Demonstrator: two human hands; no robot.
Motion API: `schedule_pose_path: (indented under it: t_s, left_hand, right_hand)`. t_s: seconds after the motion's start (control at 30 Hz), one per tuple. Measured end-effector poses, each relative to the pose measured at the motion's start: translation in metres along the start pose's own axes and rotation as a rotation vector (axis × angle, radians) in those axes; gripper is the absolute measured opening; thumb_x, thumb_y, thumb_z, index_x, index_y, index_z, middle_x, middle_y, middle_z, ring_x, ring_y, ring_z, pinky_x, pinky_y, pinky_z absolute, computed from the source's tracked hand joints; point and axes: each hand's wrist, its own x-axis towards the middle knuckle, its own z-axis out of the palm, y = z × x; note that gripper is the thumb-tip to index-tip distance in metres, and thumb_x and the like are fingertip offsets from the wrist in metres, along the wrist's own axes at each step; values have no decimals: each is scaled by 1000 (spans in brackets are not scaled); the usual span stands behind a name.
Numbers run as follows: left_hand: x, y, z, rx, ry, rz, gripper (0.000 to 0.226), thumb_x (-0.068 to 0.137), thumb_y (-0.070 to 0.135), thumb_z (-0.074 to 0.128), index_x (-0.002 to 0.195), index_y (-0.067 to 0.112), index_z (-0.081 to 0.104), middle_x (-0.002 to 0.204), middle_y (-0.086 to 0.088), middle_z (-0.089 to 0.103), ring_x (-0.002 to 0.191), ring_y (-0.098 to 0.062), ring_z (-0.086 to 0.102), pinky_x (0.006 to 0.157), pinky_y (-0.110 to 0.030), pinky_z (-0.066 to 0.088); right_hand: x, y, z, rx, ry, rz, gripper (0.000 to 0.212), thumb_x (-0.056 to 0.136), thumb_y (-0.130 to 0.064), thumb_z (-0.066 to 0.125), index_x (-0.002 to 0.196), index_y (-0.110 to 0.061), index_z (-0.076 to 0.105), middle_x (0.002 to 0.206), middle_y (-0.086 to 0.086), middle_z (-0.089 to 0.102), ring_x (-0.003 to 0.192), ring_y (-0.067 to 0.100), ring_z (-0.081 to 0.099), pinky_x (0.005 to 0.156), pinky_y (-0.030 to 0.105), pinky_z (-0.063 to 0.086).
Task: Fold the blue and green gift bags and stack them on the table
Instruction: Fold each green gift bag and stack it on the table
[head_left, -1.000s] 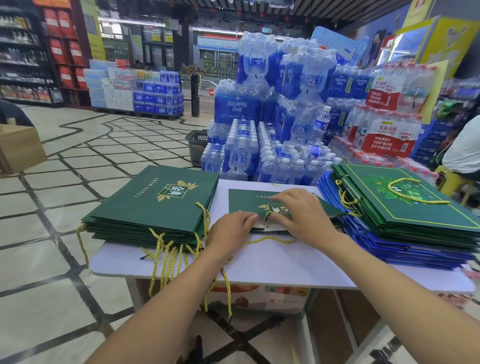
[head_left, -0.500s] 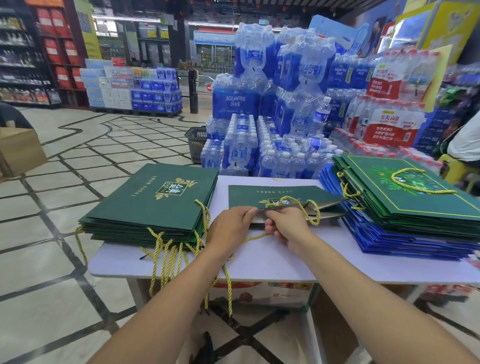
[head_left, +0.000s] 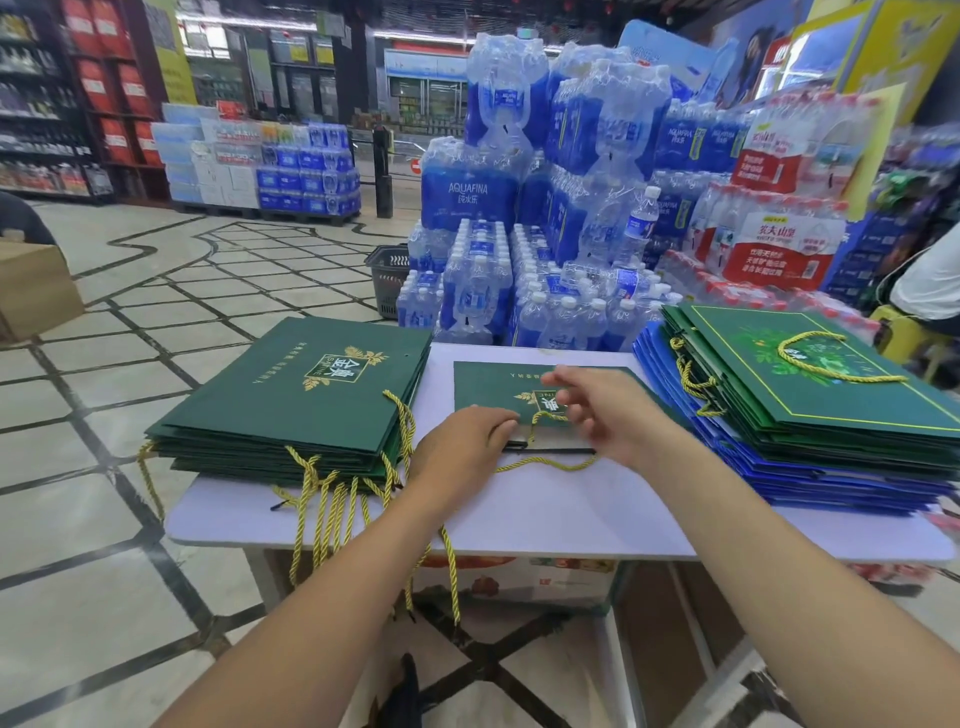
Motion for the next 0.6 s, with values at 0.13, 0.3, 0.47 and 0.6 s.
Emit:
schedule_pose_path:
  t_s: [0.13, 0.3, 0.47, 0.6]
  left_hand:
    - [2, -1, 1, 32, -22, -3, 37, 110, 45, 34, 134, 40, 62, 134, 18, 62, 125, -8, 53, 90, -37, 52]
    - [1, 2, -1, 53, -32, 6, 38, 111, 44, 33, 133, 40, 62, 135, 18, 61, 126, -8, 52, 88, -36, 51]
    - [-1, 3, -1, 58, -14, 1, 35, 108, 42, 35, 129, 40, 64, 132, 17, 62, 123, -10, 54, 87, -36, 52]
    - [-3, 7, -3, 119, 2, 82, 32, 105, 35, 41, 124, 34, 67, 131, 15, 63, 119, -12, 56, 90, -33, 46]
  right_hand:
    - [10, -2, -22, -899, 181, -405, 18, 88, -38, 71, 103, -29, 74, 92, -12, 73, 86, 9, 67, 76, 30, 55]
    - [23, 6, -36, -1528, -31, -207, 28, 84, -44, 65, 110, -34, 68, 111, -6, 70, 95, 16, 66, 84, 37, 55]
    - [32, -23, -43, -1332, -220, -272, 9, 90, -32, 74, 88, -30, 65, 93, -8, 70, 85, 12, 65, 75, 28, 54]
    - [41, -49, -38, -1074, -399, -212, 13, 97, -30, 69, 98, -17, 70, 87, -1, 77, 78, 10, 67, 83, 32, 56]
